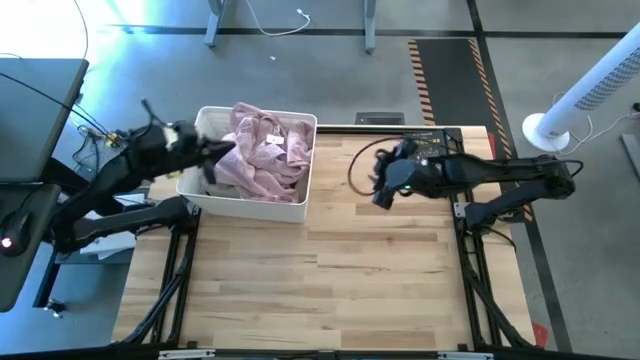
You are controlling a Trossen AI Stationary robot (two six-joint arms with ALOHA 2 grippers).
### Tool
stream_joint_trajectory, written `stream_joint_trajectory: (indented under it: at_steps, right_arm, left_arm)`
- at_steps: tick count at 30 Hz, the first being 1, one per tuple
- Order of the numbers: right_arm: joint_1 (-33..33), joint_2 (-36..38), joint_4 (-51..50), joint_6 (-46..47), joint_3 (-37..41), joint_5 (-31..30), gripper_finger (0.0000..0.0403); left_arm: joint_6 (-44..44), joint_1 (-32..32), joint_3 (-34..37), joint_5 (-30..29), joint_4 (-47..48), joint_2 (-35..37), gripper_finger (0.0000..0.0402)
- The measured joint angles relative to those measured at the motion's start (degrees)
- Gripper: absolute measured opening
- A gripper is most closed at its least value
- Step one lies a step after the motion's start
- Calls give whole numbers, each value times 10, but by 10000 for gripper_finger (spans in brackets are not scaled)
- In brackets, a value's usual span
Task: Sort clothes
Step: Adjust the laundry bin
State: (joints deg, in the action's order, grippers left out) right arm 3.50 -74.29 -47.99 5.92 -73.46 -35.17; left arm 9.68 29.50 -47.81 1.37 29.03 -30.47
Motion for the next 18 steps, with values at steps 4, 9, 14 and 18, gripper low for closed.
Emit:
stream_joint_trajectory:
  at_steps: [4,9,14,18]
  right_arm:
    - [13,87,45,6,68,-22,261]
    - [14,226,188,-13,181,54,261]
    - [14,336,325,-38,266,133,261]
    - [14,389,357,-28,297,139,261]
  left_arm:
    - [24,-33,36,5,16,80,0]
    - [67,-76,97,42,-5,160,0]
    - [117,-129,179,50,-71,189,0]
    - [146,-192,242,61,-152,172,0]
